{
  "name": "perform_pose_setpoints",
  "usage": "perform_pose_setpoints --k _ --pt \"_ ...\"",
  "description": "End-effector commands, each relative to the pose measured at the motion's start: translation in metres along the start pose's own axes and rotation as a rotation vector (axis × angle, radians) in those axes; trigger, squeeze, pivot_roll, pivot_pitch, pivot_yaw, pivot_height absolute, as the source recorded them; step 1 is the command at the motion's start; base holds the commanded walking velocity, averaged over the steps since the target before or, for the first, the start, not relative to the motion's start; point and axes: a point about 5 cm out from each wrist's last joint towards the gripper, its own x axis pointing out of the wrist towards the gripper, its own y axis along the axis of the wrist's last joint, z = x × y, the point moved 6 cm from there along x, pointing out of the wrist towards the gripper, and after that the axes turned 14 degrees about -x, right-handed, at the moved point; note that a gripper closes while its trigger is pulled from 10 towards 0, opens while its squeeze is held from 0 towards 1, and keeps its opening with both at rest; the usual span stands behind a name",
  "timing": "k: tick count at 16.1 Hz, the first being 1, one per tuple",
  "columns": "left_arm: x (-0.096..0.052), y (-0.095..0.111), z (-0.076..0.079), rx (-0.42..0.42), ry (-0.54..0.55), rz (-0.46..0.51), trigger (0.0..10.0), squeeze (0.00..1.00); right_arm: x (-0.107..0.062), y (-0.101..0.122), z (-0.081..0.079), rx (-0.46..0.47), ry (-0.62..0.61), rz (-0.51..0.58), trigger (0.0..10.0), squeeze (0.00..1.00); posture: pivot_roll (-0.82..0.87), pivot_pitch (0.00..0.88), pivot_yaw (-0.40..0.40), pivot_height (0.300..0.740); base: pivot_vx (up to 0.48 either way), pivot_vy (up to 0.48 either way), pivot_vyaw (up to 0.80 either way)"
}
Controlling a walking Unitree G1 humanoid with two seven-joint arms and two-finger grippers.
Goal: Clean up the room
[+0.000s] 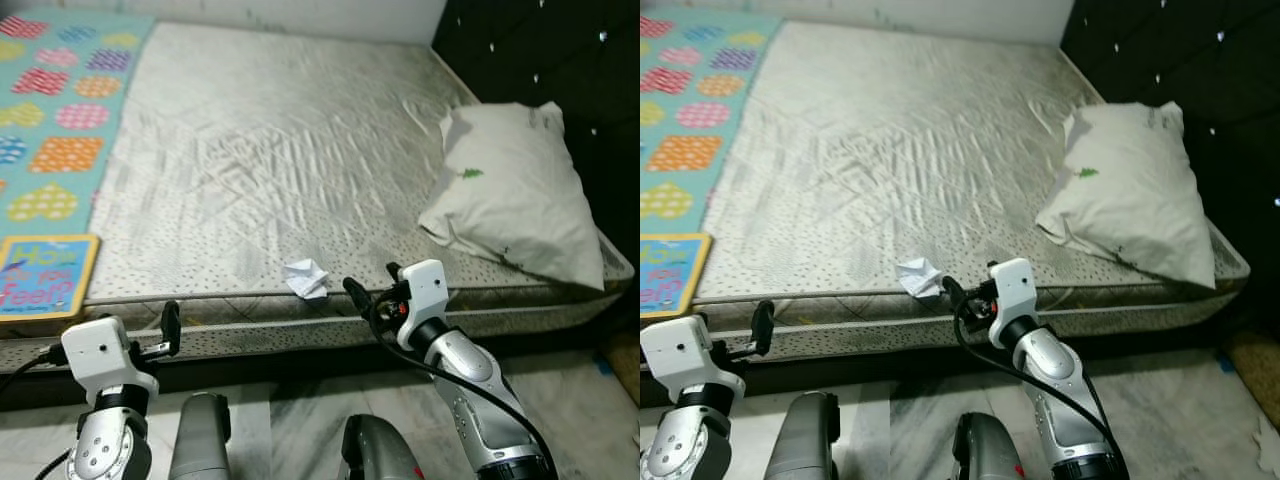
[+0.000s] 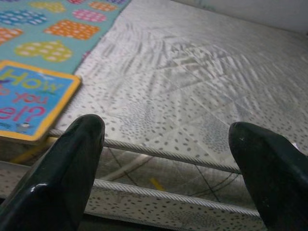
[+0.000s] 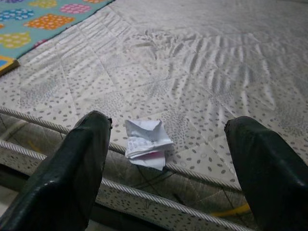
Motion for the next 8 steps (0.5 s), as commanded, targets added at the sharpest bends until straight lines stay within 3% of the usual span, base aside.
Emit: perform_pose_setpoints --k 1,5,8 --pt "-0.0015 -0.0041 0.0036 -0.011 -0.015 -0.022 10.0 0.00 -0.0029 -0.0011 -0.0008 0.003 0.015 0.003 10.0 0.00 0.06 0.123 -0.142 0.566 0.000 0.000 0.00" --pt "-0.0032 -0.0059 0.0086 -0.025 -0.035 -0.026 10.0 0.00 -0.0027 -0.0016 -0.0036 0.007 0.029 0.002 10.0 0.00 0.06 0.123 -0.142 0.566 0.000 0.000 0.00" --pt "-0.0028 -0.0055 0.0097 -0.026 -0.049 -0.027 10.0 0.00 -0.0039 0.0000 -0.0080 -0.022 0.059 0.014 10.0 0.00 0.06 0.119 -0.140 0.566 0.000 0.000 0.77"
